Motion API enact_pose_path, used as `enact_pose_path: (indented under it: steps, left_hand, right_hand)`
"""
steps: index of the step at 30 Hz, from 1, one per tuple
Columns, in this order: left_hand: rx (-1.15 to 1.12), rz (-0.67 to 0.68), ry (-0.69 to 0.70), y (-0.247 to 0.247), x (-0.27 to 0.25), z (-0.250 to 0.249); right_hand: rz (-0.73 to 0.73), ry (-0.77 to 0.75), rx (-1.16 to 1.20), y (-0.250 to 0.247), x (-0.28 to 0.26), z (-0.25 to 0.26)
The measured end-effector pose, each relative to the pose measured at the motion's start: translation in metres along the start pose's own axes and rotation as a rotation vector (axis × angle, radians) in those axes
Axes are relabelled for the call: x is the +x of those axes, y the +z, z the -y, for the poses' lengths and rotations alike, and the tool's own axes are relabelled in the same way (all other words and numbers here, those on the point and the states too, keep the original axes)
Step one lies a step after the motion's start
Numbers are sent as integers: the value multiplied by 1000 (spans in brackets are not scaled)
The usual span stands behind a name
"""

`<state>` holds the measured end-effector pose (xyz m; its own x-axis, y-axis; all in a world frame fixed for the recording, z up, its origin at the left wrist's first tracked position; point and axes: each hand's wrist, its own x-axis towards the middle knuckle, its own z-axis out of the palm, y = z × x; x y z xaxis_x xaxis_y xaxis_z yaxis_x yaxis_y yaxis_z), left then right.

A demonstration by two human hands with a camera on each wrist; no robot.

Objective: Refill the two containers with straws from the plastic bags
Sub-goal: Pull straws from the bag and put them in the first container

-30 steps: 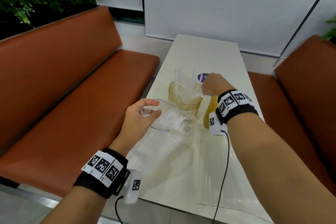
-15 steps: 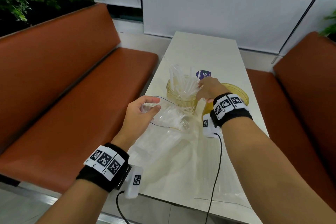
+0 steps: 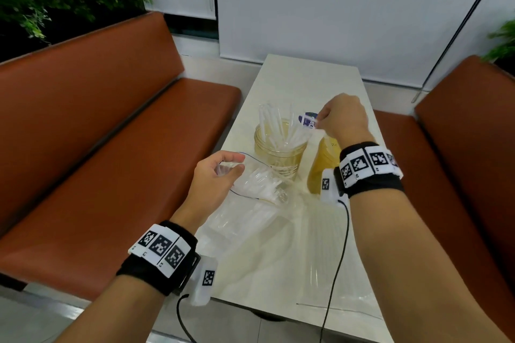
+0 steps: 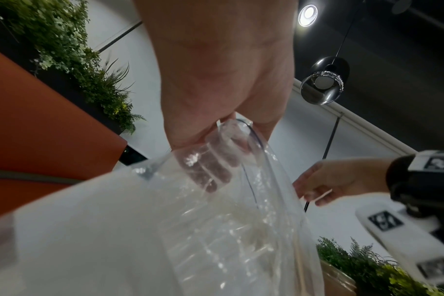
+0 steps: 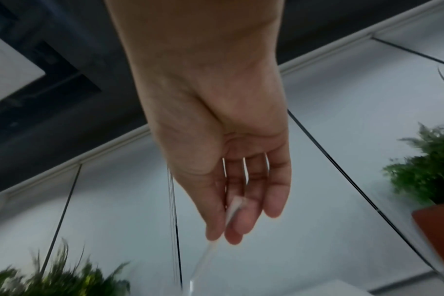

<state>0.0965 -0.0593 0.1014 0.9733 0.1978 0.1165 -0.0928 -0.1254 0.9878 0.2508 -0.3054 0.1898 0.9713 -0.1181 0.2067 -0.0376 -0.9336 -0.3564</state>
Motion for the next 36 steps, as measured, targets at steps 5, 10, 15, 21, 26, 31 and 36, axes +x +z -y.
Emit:
enact_pose_path:
  steps: [5, 10, 15, 21, 26, 31, 36]
  left_hand:
    - [54, 55, 1, -1, 1, -4]
    - [82, 79, 41, 2, 4, -13]
    - [101, 88, 54, 4, 5, -18]
    - [83, 85, 55, 2, 1, -24]
    - [158, 168, 62, -5, -3, -27]
    - [330, 190, 108, -3, -1, -31]
    - [394, 236, 79, 2, 5, -34]
  right_hand:
    - [-155, -125, -7, -39, 17, 15]
    - [-208, -173, 142, -55, 15, 39]
    - [-187, -274, 287, -24, 1, 58]
    - [-82, -373, 194, 53, -7, 45]
    - [236, -398, -259, 80, -14, 31]
    - [-60, -458, 7, 29, -35, 48]
    - [696, -457, 210, -16, -74, 76]
